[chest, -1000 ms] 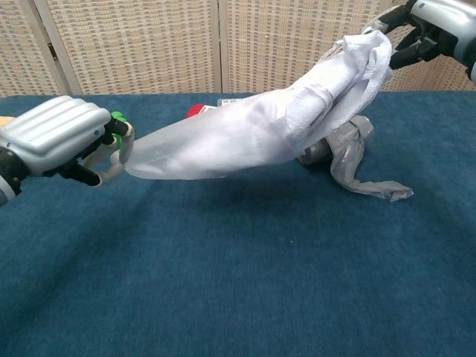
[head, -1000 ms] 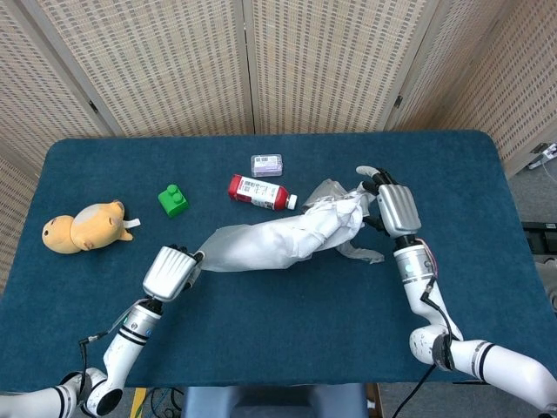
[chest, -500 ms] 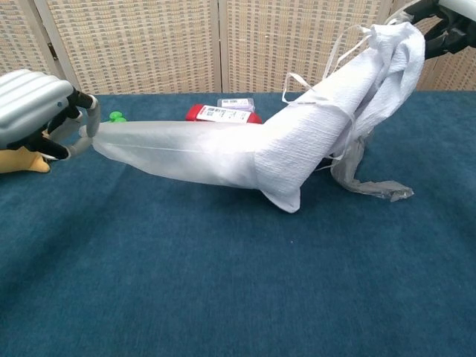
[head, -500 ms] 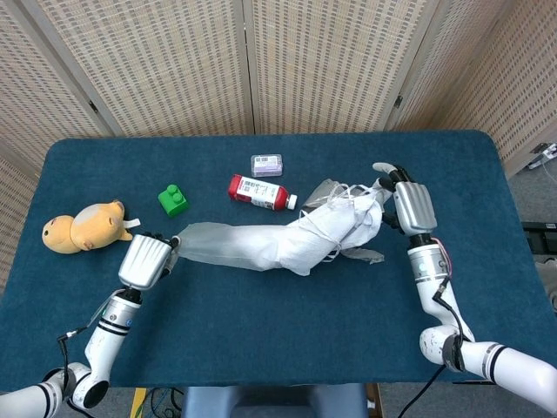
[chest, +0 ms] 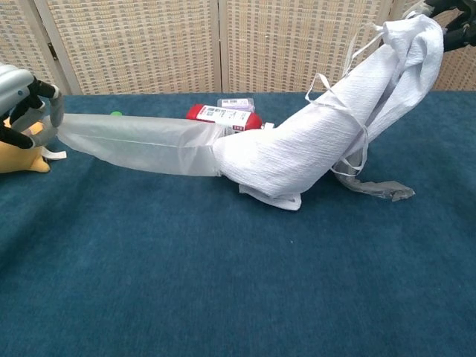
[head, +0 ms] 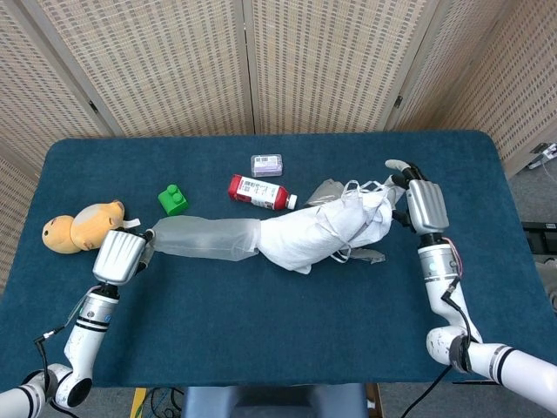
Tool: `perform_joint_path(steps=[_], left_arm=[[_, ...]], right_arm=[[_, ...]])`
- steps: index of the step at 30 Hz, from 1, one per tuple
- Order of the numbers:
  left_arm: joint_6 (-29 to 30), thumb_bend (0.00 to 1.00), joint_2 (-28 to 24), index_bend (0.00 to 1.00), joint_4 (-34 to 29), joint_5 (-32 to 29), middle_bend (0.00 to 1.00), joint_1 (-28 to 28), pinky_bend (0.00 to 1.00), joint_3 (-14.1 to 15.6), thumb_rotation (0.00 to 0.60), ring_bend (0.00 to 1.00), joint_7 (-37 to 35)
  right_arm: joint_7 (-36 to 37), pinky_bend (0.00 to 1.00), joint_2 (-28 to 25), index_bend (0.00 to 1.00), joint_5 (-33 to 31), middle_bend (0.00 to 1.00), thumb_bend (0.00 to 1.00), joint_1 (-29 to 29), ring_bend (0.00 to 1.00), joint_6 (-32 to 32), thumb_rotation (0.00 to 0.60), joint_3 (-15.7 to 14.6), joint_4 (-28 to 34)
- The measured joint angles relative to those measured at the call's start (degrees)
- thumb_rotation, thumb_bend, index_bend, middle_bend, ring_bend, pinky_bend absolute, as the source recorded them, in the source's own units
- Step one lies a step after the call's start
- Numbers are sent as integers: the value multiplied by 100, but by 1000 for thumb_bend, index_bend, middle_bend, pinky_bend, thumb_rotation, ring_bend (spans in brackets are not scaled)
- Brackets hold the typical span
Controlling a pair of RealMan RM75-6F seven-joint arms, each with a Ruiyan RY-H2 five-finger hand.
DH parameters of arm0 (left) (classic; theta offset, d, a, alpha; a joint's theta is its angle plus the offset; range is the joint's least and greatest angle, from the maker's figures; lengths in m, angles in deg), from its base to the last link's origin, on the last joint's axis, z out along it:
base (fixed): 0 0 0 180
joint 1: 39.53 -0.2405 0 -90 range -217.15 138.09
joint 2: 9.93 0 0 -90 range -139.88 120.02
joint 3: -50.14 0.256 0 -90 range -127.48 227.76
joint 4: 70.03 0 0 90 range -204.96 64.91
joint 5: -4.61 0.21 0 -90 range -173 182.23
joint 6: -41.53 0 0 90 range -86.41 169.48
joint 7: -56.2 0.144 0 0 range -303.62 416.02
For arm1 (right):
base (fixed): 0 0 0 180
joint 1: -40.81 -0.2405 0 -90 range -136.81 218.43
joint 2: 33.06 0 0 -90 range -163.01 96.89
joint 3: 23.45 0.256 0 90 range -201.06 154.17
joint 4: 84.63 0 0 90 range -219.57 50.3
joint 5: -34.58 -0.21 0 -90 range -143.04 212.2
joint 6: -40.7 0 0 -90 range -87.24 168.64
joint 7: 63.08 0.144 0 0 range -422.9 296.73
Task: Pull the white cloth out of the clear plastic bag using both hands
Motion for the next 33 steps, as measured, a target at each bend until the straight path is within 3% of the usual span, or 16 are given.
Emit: perform_joint_path(steps=[4, 7, 11, 13, 15, 18, 24, 33], left_arm=[[12, 469, -5, 644, 3, -30, 835, -24, 720, -6, 600, 695, -39], [-8, 464, -29, 591, -5, -36, 827, -36, 720, 11, 600, 686, -71], [-22, 418, -55, 363, -57, -23, 802, -43, 720, 34, 600, 666, -42], [-7, 343, -63, 255, -87, -24, 797, -47, 720, 26, 600, 662, -22], [-5, 230, -77, 124, -115, -38, 793, -50, 720, 14, 600, 659, -20], [-8, 120, -110, 28, -168, -70, 788, -56, 720, -6, 600, 654, -3], [12, 41, -177, 0, -294, -122, 763, -85, 720, -33, 600, 633, 64], [204, 39, -332, 46, -555, -123, 517, -144, 720, -115, 600, 543, 156]], right_arm=[[19, 362, 30, 725, 19, 231, 703, -1, 143, 0, 600, -24, -14], [16, 362, 22, 696, 61, 229, 596, 2, 142, 43, 600, -89, -17], [-77, 361, -43, 413, 98, 206, 276, 6, 128, 153, 600, -199, 42], [-119, 359, -62, 257, 92, 198, 110, 8, 122, 167, 600, -215, 68], [-159, 357, -89, 129, 83, 193, 20, 12, 118, 173, 600, -224, 90], [-190, 354, -142, 6, 80, 189, 0, 29, 117, 159, 600, -231, 149], [-171, 348, -245, 0, 157, 188, 0, 86, 117, 127, 600, -281, 258], [-436, 336, -475, 0, 225, 189, 0, 193, 116, 51, 600, -410, 585]])
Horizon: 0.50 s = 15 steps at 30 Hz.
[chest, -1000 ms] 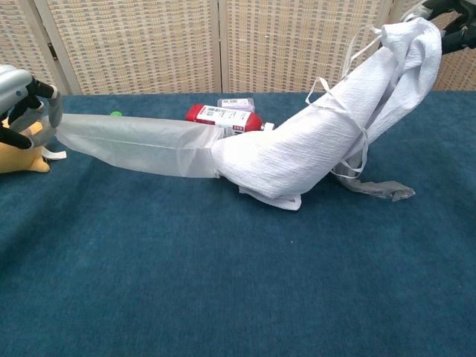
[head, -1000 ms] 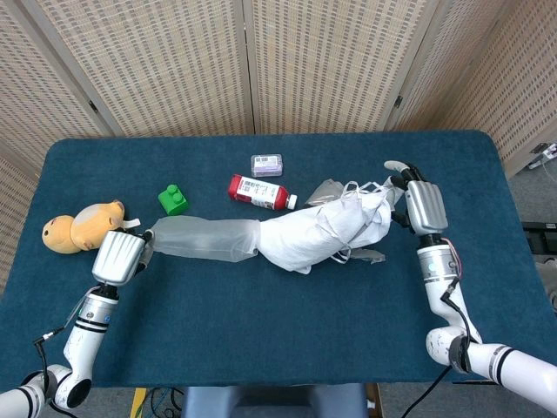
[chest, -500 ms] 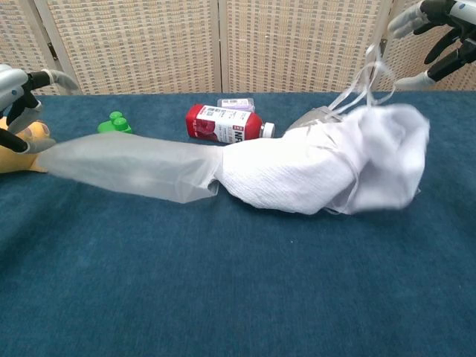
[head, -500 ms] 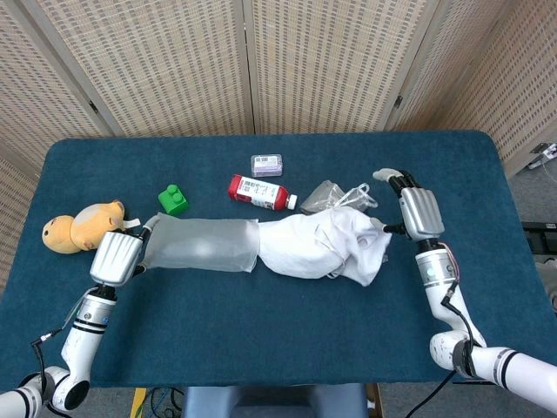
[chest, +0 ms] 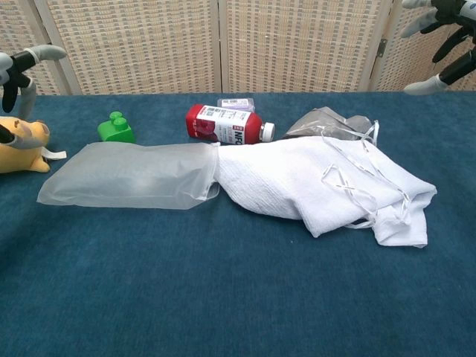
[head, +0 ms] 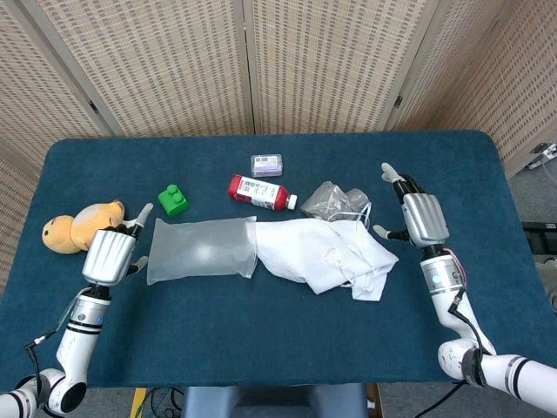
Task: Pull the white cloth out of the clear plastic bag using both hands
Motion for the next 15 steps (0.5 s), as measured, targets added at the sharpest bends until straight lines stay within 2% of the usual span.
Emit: perform_joint_path(steps=[4, 10, 15], left_arm=[[110, 39, -131, 85, -223, -50, 457, -52, 720, -90, 600, 537, -16], [215, 42, -394, 157, -638, -218, 436, -147, 693, -231, 600, 504, -31], [397, 111, -659, 232, -1043, -351, 433, -267, 691, -396, 600, 494, -194]], right_arm=[[-156, 336, -190, 0, 9, 188, 0, 93, 116, -63, 600, -67, 226], [-383, 335, -500, 0, 88, 189, 0, 277, 116, -167, 600, -246, 540], [-518, 336, -729, 1, 224, 189, 0, 465, 116, -261, 600, -456, 762]])
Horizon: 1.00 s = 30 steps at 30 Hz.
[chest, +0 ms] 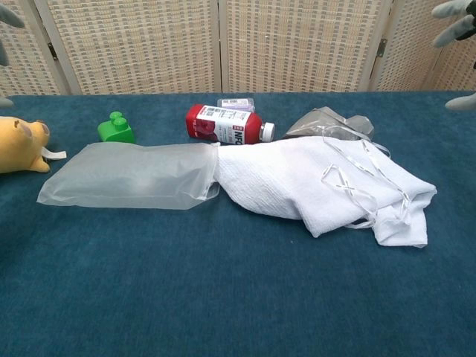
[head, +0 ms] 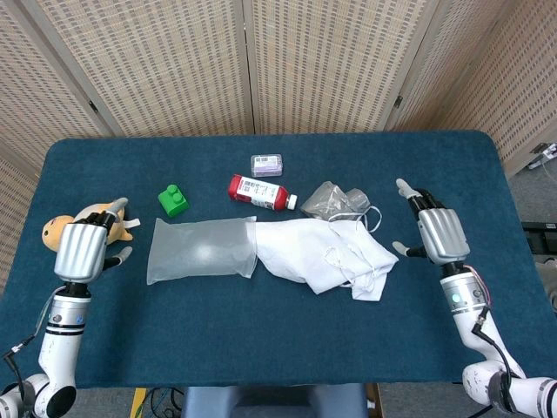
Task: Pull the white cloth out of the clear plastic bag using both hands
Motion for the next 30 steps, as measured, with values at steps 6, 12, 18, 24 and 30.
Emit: perform_joint_path(steps=[6, 12, 18, 24, 30], left_arm=[[2, 120, -509, 225, -407, -126, 384, -100, 649, -55, 600, 428, 170], [-314, 117, -1158, 216, -975, -413, 339, -227, 602, 70, 600, 386, 462], [-328, 118, -1508, 217, -1207, -440, 338, -502, 579, 307, 600, 384, 345], [-8, 118, -1545, 219, -1206, -207, 338, -851, 574, 574, 600, 384, 81], [205, 118, -1386, 220, -1032, 24, 338, -1068, 567, 774, 600, 380, 37]], right_arm=[[-22, 336, -169, 20, 231, 191, 0, 246, 116, -158, 600, -246, 164], [88, 336, -262, 22, 501, 192, 0, 509, 116, -304, 600, -518, 190], [260, 336, -363, 30, 798, 194, 0, 756, 116, -453, 600, -752, 137], [438, 336, -441, 50, 1038, 201, 0, 1049, 116, -728, 600, -931, 110], [593, 336, -451, 57, 1186, 202, 0, 1285, 116, -873, 600, -1073, 46]])
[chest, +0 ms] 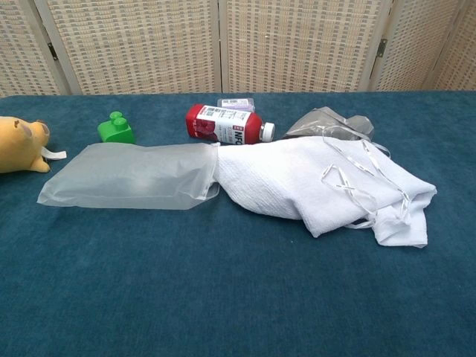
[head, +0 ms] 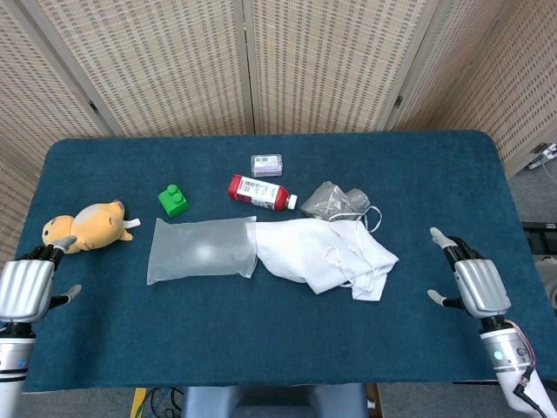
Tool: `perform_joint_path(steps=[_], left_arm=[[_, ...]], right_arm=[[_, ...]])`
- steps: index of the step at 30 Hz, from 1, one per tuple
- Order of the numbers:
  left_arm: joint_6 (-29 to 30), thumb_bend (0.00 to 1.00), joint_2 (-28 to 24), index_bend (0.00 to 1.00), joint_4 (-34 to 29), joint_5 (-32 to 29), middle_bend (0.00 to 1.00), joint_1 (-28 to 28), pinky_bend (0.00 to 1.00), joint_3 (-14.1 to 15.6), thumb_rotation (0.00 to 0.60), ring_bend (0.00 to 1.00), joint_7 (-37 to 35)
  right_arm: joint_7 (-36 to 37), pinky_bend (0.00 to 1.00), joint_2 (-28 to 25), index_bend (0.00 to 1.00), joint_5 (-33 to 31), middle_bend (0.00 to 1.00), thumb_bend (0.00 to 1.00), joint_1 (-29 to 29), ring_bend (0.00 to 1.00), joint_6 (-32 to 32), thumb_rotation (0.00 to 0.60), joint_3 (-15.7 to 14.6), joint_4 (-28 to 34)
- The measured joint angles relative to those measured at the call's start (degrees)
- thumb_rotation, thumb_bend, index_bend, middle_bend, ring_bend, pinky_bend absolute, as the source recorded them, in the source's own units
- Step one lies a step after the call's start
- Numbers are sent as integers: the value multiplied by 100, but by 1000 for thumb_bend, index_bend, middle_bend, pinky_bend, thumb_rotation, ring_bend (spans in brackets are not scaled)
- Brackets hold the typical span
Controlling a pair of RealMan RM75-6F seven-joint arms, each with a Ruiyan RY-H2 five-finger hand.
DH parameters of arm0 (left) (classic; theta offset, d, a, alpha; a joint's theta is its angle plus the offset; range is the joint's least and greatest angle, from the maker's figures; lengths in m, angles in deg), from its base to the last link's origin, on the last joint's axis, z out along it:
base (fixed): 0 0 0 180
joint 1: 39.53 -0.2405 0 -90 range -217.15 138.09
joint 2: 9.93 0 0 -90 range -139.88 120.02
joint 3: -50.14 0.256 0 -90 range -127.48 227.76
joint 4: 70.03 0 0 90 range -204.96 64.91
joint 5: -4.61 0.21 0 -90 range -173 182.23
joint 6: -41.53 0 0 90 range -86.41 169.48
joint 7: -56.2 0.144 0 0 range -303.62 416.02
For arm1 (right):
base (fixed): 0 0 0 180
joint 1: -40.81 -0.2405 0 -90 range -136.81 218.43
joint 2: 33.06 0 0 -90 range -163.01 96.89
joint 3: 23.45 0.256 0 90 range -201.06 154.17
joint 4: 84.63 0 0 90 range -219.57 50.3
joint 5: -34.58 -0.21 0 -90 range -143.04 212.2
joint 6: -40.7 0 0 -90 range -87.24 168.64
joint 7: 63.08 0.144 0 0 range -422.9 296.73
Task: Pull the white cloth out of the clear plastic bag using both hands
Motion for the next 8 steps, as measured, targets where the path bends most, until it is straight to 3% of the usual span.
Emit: perform_joint_path(steps=[8], left_arm=[[-10, 118, 132, 223, 70, 32, 338, -63, 561, 46, 600, 377, -36]], right_arm=[[149, 336, -105, 65, 64, 202, 0, 190, 116, -129, 600, -32, -23]])
